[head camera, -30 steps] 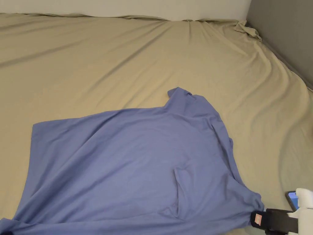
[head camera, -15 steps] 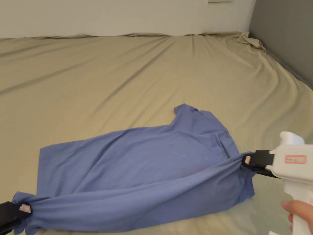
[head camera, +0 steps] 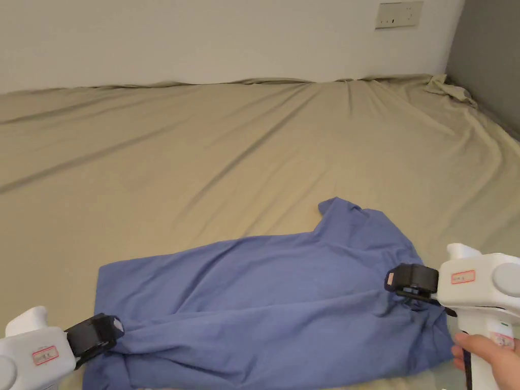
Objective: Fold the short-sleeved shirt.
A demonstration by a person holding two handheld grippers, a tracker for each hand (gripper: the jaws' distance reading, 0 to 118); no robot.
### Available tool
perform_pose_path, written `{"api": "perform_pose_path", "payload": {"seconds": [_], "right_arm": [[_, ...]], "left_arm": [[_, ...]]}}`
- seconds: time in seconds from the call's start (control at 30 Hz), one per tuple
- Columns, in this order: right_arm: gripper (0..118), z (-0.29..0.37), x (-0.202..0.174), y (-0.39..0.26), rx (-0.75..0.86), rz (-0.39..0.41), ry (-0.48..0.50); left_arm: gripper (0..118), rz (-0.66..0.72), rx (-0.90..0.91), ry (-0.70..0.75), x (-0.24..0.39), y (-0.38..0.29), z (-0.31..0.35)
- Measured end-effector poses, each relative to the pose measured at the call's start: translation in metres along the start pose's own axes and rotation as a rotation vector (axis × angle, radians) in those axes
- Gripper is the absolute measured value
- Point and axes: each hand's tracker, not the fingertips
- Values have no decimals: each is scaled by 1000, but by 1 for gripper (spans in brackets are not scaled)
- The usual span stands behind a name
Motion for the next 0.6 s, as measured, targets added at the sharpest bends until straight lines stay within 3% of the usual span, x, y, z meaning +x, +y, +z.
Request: {"api": "perform_pose_path", "payload": {"seconds": [0.07,0.17,0.2,0.23,0.27,0.3,0.33,0.4,0.47,0.5,0.53,0.57,0.6], "right_arm": [[118,40,-5,-6,52,26,66],[118,89,-17,-48,70,42,113],[103,98,-19,-64,57,85,136],[59,105,-24,-85,78,135,118],[2,107,-31,-105,93,191,53],[2,111,-36,-124,120,226,14],[2,112,-38,-138,97,254,9],[2,108,-39,-154,16,241,116],[2,107,-43,-162,21,240,107],[2,103,-40,-159,16,258,104],[2,103,-42,-156,4,286,92],[2,103,-43,-153,6,299,78],[2,103,-43,-150,15,302,69]], "left_arm": [[118,-54,65,-64,-5,-2,33],[118,-125,-7,-93,24,-38,93],[118,-148,-42,-81,23,-49,101],[118,-163,-71,-39,22,-62,107],[105,-173,-95,-15,-4,-69,87],[29,-164,-113,-50,-5,-78,85],[0,-178,-142,-25,-7,-82,77],[0,-219,-148,61,5,-92,77],[0,-207,-61,24,6,-79,63],[20,-185,-13,45,8,-74,58],[69,-194,43,66,8,-56,46],[109,-206,60,73,13,-49,32],[118,-221,34,98,16,-44,17]]}}
